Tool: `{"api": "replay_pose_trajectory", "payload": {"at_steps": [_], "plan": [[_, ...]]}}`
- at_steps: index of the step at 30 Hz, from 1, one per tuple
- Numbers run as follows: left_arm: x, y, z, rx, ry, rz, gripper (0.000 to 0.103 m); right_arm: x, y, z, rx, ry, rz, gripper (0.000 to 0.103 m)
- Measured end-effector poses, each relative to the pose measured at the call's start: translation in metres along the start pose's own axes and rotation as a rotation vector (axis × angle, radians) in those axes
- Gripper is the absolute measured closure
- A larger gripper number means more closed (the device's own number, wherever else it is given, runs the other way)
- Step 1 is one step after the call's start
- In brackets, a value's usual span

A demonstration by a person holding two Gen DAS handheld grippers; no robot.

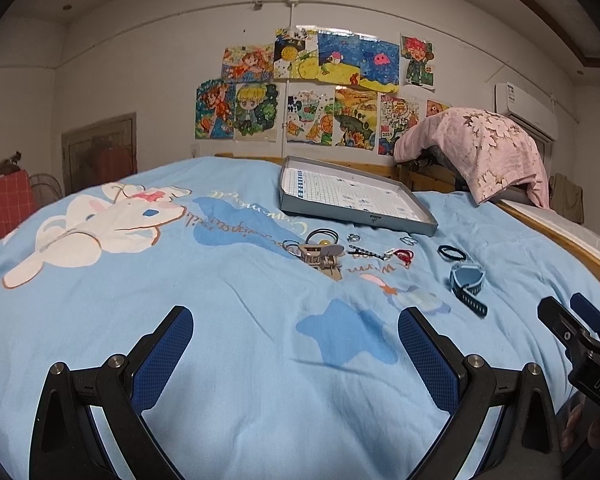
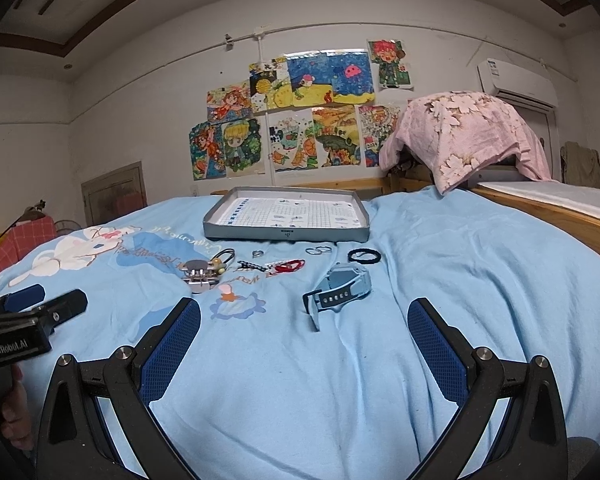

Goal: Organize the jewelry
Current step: 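Grasp the beige claw clip with the left tool while the right tool grasps the light-blue watch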

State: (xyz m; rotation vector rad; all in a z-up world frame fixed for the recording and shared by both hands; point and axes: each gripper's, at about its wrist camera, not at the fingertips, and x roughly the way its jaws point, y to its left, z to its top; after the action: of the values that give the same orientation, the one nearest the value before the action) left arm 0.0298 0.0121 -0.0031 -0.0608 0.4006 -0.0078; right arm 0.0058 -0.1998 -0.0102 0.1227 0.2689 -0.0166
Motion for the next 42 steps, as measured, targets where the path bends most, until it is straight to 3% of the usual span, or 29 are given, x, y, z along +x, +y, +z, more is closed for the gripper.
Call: {"api": "replay_pose_trajectory", "payload": {"at_steps": [10, 14, 22, 26, 30, 37, 40, 42], "plan": [[0.077, 0.007, 0.038, -0.050, 0.079, -0.056, 0.000, 0.051, -0.023, 0.041, -0.039, 0.046, -0.010, 0.001], [0.114, 0.003, 0.050, -0.084, 0.096, -0.091, 0.000, 0.083, -0.028, 0.052, 0.002, 0.093, -0.023, 0.001], [0.174, -0.016, 0.057, 0.007, 0.157, -0.100, 0.001, 0.137, -0.033, 0.037, 0.078, 0.208, -0.023, 0.003], [0.195, -0.019, 0.056, 0.035, 0.203, -0.108, 0.016, 0.157, -0.036, 0.026, 0.121, 0.288, -0.034, 0.025], [0.214, -0.022, 0.050, 0.057, 0.249, -0.099, 0.024, 0.174, -0.045, 0.014, 0.192, 0.358, -0.035, 0.028], [0.223, -0.021, 0.033, 0.064, 0.238, -0.092, 0.025, 0.191, -0.034, 0.007, 0.172, 0.380, -0.042, 0.031], [0.223, -0.021, 0.030, 0.070, 0.225, -0.087, 0.033, 0.195, -0.030, 0.006, 0.154, 0.377, -0.046, 0.035], [0.223, -0.021, 0.029, 0.072, 0.221, -0.083, 0.045, 0.198, -0.028, 0.006, 0.145, 0.381, -0.048, 0.039]]}}
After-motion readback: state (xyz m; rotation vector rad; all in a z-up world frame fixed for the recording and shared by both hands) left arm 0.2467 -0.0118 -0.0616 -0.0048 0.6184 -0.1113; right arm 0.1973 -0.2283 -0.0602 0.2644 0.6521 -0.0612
